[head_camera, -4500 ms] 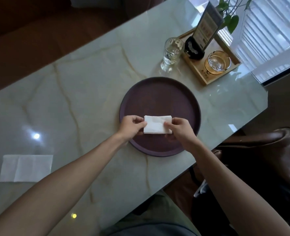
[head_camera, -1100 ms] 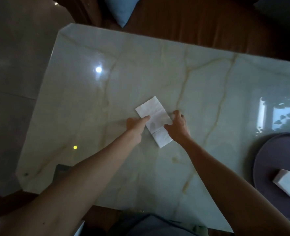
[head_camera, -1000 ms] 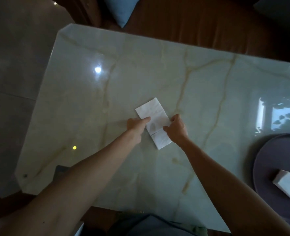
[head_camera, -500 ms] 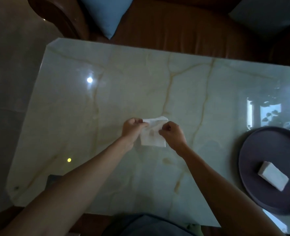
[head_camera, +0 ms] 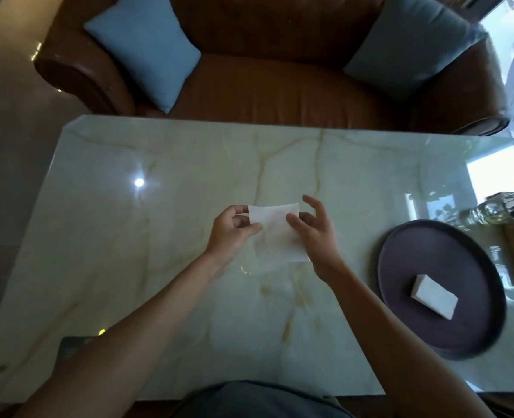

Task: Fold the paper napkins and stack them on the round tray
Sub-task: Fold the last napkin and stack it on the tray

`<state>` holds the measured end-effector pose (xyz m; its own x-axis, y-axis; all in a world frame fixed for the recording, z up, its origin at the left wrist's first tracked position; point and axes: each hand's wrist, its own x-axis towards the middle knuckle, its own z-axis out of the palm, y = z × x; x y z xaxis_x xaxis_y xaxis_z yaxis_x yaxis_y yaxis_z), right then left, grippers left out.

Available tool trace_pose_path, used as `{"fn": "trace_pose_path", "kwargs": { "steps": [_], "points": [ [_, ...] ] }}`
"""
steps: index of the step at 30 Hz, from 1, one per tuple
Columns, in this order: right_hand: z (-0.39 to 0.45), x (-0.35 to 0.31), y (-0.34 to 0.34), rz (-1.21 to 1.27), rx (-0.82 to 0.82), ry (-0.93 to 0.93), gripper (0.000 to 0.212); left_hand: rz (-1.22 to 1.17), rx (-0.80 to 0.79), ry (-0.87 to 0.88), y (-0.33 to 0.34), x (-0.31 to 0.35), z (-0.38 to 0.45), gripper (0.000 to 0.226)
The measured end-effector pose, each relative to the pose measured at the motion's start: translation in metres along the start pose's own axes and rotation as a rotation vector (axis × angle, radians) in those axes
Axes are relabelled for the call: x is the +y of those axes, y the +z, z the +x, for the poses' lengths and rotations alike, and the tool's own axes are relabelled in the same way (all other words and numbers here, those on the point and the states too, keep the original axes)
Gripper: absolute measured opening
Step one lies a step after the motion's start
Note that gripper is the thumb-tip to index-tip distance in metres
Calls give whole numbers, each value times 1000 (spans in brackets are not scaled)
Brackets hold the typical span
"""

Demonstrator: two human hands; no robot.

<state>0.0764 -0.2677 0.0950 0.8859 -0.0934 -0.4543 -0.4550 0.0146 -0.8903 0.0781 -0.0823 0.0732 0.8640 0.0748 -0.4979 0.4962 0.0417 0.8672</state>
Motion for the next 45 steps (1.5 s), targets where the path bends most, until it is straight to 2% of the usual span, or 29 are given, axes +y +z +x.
{"fn": "trace_pose_path", "kwargs": {
  "steps": [2,5,7,12,16,22,29,32,35,39,45],
  "points": [
    [-4,-8,-7,-49,30,-64,49,-6,-19,32,5,7,-6,41],
    [-11,-16,-14,-56,6,-133,47,-17,-43,90,9,16,-16,72],
    [-16,-18,-17,-54,-24,-172,43,-7,-68,133,10,22,-22,77],
    [-23,-23,-27,-89,-70,-206,30,122,-128,240,14,30,-30,41],
    [-27,-30,-36,-54,-135,-220,35,179,-158,293,16,32,-34,35],
    [-32,-40,-40,-130,-199,-230,23,283,-168,356,12,39,-43,30],
    [-34,-47,-43,-363,-104,-329,8,438,-80,427,8,46,-53,4],
    [-34,-50,-46,-407,-95,-341,10,595,-45,532,2,51,-54,2],
    [-34,-50,-46,-460,-113,-353,11,720,-46,586,-2,53,-55,10],
    [-39,-53,-44,-464,-160,-392,15,726,-162,624,0,58,-58,22],
    [-40,-60,-50,-581,-192,-397,8,707,-267,555,-2,58,-61,24]
  ]
}}
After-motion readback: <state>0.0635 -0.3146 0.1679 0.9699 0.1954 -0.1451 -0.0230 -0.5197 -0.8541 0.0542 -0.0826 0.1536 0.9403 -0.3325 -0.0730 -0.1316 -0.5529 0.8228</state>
